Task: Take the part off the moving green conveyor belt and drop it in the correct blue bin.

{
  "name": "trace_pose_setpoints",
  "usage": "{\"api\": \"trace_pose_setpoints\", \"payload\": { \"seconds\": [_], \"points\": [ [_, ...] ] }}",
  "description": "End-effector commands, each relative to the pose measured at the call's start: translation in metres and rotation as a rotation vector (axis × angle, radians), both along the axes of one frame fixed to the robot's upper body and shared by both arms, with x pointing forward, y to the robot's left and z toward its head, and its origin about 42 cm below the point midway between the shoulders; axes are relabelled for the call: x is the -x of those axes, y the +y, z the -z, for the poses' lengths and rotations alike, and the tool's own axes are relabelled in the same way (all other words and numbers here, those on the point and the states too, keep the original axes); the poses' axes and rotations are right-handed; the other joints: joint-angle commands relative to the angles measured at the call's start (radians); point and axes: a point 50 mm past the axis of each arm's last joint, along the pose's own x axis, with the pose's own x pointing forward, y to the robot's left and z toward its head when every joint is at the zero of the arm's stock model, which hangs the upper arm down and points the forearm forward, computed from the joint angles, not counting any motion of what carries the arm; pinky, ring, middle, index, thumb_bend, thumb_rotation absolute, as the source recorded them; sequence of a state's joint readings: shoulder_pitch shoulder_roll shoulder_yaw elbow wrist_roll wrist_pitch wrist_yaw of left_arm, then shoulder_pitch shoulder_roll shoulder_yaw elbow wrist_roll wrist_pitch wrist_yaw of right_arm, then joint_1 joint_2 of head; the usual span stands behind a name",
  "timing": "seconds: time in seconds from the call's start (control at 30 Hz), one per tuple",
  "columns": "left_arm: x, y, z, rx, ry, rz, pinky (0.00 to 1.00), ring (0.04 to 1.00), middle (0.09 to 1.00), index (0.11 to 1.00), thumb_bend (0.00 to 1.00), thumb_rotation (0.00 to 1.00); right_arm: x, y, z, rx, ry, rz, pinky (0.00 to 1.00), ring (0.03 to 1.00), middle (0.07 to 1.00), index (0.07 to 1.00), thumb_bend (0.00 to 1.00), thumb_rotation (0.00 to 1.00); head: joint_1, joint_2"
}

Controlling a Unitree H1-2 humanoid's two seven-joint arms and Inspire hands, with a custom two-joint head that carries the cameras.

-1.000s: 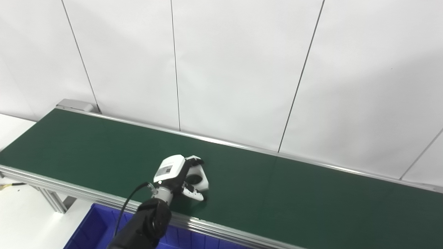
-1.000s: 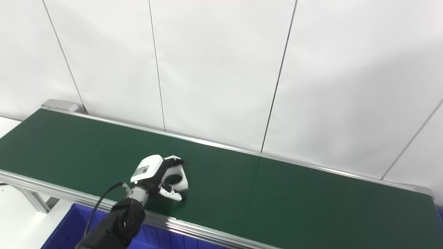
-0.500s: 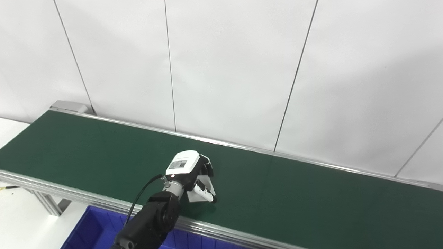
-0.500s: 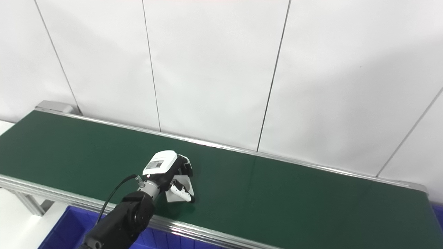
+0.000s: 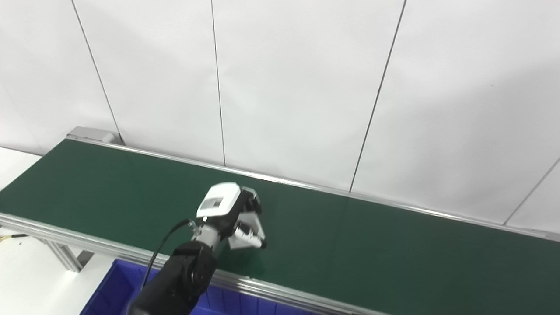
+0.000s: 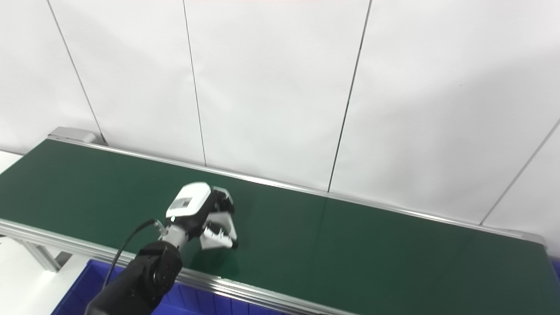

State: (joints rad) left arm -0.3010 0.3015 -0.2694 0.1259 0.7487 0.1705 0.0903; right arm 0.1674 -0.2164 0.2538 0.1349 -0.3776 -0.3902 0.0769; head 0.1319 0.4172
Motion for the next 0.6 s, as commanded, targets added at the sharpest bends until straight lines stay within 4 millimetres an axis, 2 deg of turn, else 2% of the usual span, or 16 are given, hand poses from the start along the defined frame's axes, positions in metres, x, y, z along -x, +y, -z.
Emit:
{"api": "trace_pose_setpoints", "payload": {
  "seconds": [0.0, 0.1, 0.2, 0.23, 0.33, 0.47, 0.5, 0.53, 0.57],
  "points": [
    [0.001, 0.002, -0.024, 0.016, -0.079, 0.014, 0.28, 0.373, 0.446, 0.512, 0.52, 0.0, -0.006, 0.001, -0.01, -0.019, -0.055, 0.005, 0.66, 0.762, 0.805, 0.854, 0.97, 0.25, -0.001, 0.006],
    [0.013, 0.001, -0.034, 0.056, -0.108, 0.029, 0.29, 0.374, 0.414, 0.527, 0.51, 0.0, -0.006, 0.002, -0.011, -0.02, -0.055, 0.006, 0.66, 0.765, 0.807, 0.854, 0.98, 0.24, -0.006, 0.011],
    [0.024, 0.002, -0.04, 0.084, -0.135, 0.054, 0.29, 0.374, 0.412, 0.531, 0.51, 0.0, -0.006, 0.003, -0.012, -0.027, -0.054, 0.005, 0.67, 0.769, 0.811, 0.855, 0.98, 0.24, -0.011, 0.019],
    [0.027, 0.002, -0.042, 0.089, -0.142, 0.06, 0.29, 0.364, 0.446, 0.511, 0.51, 0.0, -0.006, 0.003, -0.012, -0.026, -0.056, 0.003, 0.67, 0.768, 0.811, 0.857, 0.98, 0.24, -0.011, 0.019],
    [0.038, 0.004, -0.046, 0.11, -0.149, 0.068, 0.31, 0.38, 0.422, 0.528, 0.51, 0.0, -0.006, 0.004, -0.013, -0.029, -0.058, 0.0, 0.68, 0.77, 0.812, 0.861, 0.98, 0.23, -0.021, 0.032],
    [0.054, 0.009, -0.054, 0.135, -0.147, 0.08, 0.34, 0.412, 0.427, 0.534, 0.51, 0.0, -0.006, 0.005, -0.017, -0.029, -0.056, 0.005, 0.68, 0.777, 0.816, 0.865, 0.99, 0.25, -0.069, 0.077],
    [0.057, 0.01, -0.055, 0.144, -0.145, 0.085, 0.35, 0.386, 0.451, 0.551, 0.5, 0.0, -0.006, 0.006, -0.019, -0.032, -0.051, 0.007, 0.69, 0.78, 0.819, 0.868, 0.99, 0.25, -0.092, 0.11],
    [0.061, 0.012, -0.056, 0.152, -0.142, 0.092, 0.36, 0.379, 0.46, 0.556, 0.49, 0.0, -0.006, 0.007, -0.02, -0.034, -0.049, 0.008, 0.69, 0.782, 0.821, 0.869, 1.0, 0.26, -0.097, 0.118],
    [0.063, 0.013, -0.057, 0.157, -0.141, 0.1, 0.37, 0.375, 0.466, 0.559, 0.49, 0.0, -0.007, 0.009, -0.024, -0.032, -0.049, 0.008, 0.69, 0.783, 0.822, 0.871, 1.0, 0.27, -0.118, 0.172]
  ]
}}
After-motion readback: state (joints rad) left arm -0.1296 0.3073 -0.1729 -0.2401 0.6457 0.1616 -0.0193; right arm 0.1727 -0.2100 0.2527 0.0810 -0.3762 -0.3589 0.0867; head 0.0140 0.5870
